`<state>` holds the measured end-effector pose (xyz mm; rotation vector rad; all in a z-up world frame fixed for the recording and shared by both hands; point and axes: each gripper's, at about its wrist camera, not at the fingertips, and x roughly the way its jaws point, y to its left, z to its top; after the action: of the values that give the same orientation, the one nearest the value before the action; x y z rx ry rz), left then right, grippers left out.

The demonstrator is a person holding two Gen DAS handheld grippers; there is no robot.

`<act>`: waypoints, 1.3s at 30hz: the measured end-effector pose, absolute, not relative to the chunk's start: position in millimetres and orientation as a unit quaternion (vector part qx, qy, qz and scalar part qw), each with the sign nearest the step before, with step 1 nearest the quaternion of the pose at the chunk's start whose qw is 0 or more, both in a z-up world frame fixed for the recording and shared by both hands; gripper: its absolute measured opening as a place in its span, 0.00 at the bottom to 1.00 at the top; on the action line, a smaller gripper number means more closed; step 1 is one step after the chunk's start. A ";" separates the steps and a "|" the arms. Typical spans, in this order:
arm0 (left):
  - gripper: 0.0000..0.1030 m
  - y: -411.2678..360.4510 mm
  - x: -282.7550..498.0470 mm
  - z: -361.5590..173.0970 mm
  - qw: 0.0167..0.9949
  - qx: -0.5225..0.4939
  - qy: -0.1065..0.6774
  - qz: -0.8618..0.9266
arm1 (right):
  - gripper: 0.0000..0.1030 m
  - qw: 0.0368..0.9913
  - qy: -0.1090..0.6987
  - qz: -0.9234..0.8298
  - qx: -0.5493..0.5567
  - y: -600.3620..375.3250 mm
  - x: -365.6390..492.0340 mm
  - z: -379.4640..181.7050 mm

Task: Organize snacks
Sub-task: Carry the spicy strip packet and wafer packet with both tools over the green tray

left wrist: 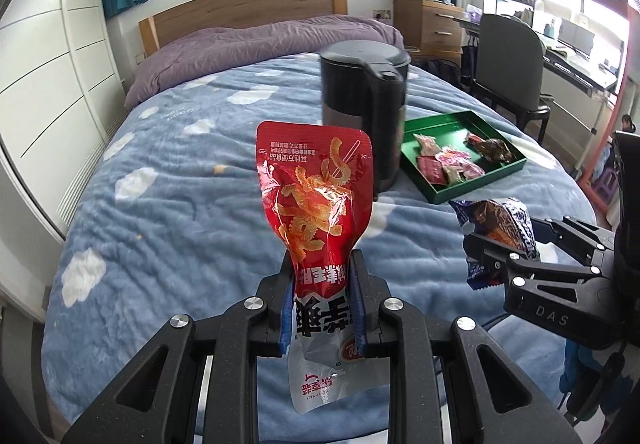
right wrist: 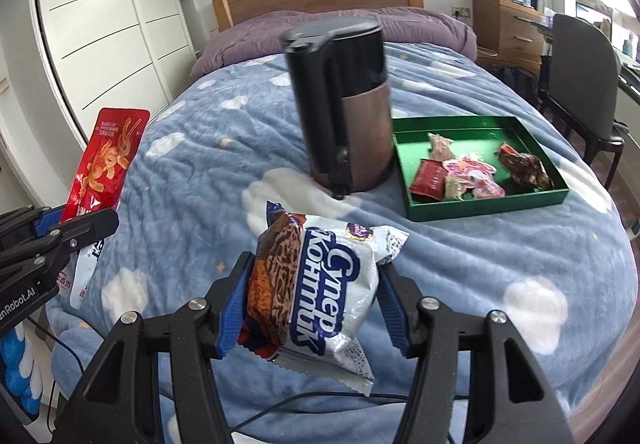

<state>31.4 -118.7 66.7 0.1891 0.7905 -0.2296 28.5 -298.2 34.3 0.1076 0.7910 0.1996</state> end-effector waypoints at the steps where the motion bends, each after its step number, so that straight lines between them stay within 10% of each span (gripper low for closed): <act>1: 0.19 -123.4 31.5 65.8 0.911 0.095 0.385 -0.114 | 0.50 0.917 0.384 0.093 0.056 -304.9 28.3 33.2; 39: 0.20 -388.3 247.7 -20.1 0.860 0.124 0.443 -0.220 | 0.50 0.928 0.361 -0.029 0.087 -555.0 263.3 -9.7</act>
<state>247.7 -388.3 -20.1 0.2607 0.9294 -0.4618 263.3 -555.0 -9.7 0.1793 0.7395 -0.0587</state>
